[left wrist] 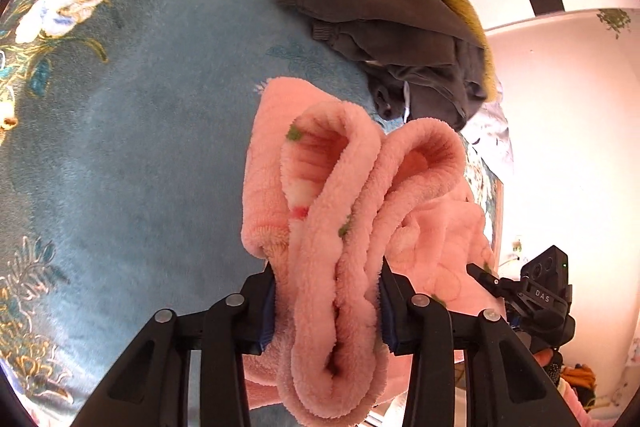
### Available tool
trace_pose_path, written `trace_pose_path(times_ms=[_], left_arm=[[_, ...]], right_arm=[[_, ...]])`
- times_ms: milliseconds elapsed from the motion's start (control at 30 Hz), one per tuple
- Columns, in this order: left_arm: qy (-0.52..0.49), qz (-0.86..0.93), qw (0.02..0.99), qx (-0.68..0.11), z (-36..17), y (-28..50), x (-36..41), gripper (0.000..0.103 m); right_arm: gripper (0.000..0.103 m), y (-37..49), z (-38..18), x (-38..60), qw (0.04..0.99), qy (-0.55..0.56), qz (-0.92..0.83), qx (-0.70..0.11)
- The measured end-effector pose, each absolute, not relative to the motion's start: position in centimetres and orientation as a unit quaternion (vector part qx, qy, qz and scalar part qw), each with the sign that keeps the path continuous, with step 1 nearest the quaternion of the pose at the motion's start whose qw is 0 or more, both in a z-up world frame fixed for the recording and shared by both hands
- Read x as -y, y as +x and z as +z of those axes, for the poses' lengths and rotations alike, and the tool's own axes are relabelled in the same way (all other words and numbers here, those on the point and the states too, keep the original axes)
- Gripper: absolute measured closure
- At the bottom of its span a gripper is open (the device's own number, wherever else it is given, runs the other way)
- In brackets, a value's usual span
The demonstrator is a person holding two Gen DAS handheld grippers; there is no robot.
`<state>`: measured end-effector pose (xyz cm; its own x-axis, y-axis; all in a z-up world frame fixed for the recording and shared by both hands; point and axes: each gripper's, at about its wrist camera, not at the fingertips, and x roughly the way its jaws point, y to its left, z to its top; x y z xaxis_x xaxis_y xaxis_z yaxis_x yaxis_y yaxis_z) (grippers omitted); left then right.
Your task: Fold clothes
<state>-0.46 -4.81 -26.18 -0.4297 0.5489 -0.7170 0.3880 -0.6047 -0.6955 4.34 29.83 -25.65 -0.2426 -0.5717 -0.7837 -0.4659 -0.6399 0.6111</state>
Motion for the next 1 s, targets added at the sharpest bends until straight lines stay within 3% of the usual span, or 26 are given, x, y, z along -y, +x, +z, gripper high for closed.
trace_pose_path(times_ms=[367, 600, 833, 1000], left_arm=[[-0.513, 0.754, 0.054, 0.408, -19.2, 2.7, 5.9, 0.060], [-0.481, 0.768, -0.039, 0.421, -15.3, 8.0, 7.5, 0.060], [-0.487, 0.761, -0.134, 0.407, -12.4, 14.3, 8.2, 0.060], [-0.465, 0.767, -0.155, 0.414, -11.8, 17.3, 8.7, 0.060]], right_arm=[[0.065, 4.6, -20.0, -26.6, 0.082, 0.606, -0.689, 0.390], [0.065, 2.8, -17.7, -22.7, 0.184, 0.605, -0.699, 0.336], [0.064, 3.6, -19.4, -17.9, 0.262, 0.613, -0.662, 0.343], [0.064, 4.6, -18.7, -15.3, 0.294, 0.622, -0.653, 0.316]])
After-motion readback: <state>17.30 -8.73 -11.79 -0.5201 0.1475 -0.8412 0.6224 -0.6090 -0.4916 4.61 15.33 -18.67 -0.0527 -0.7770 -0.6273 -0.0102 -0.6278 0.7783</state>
